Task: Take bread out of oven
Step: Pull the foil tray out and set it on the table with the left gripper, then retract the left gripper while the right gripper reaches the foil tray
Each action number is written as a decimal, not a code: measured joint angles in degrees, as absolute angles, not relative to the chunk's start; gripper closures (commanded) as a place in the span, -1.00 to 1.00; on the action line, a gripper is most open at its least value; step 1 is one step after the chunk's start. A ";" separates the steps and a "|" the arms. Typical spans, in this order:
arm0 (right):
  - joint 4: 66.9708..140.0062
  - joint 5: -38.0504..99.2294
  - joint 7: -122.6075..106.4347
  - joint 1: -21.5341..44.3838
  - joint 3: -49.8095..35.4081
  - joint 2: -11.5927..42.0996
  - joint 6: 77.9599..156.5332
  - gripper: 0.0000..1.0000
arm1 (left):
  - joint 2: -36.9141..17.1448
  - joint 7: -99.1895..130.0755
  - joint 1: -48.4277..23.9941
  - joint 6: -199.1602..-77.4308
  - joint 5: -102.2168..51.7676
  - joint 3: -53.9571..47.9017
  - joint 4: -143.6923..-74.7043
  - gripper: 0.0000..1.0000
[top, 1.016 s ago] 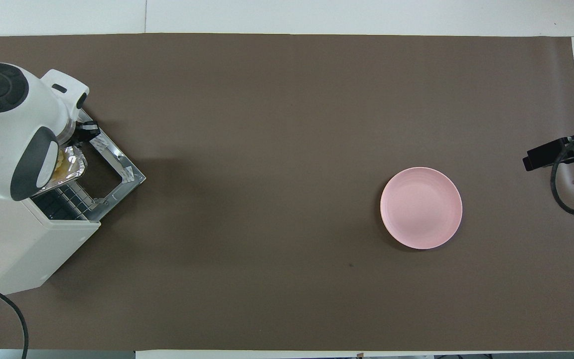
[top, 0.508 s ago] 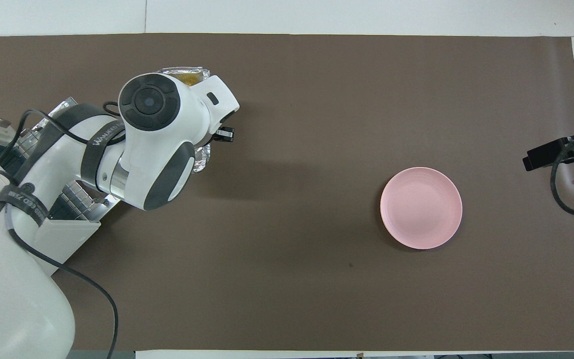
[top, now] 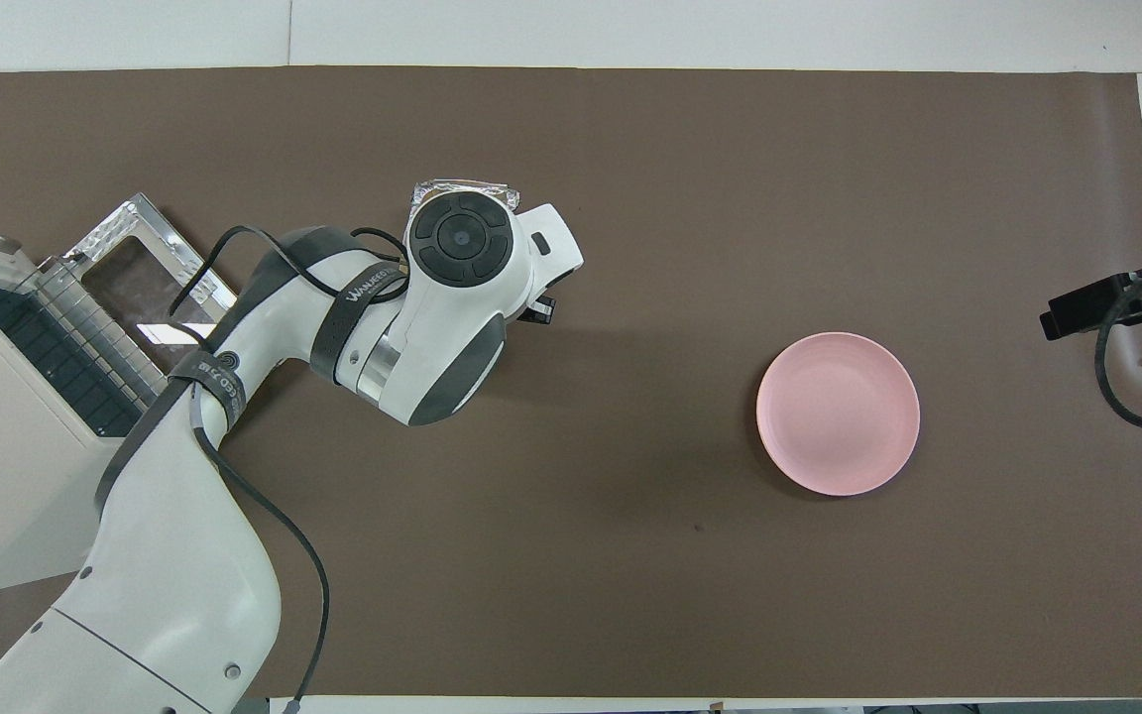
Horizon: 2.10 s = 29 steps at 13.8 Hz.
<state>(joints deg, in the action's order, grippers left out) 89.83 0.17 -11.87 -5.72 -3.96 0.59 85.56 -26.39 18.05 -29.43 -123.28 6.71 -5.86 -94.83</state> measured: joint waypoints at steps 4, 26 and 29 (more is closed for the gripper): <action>89.83 0.17 -11.87 -5.72 -3.96 0.59 85.56 -1.00 | -26.56 18.07 -29.24 -123.12 6.71 -5.14 -95.81 -1.00; 95.74 3.33 24.13 11.03 -5.56 2.28 100.54 -1.00 | -0.22 7.74 7.97 -85.68 2.05 -12.54 -93.28 -1.00; 95.86 2.55 37.24 20.48 -5.56 8.48 107.44 -1.00 | 0.37 7.46 8.46 -85.68 1.93 -12.52 -93.25 -1.00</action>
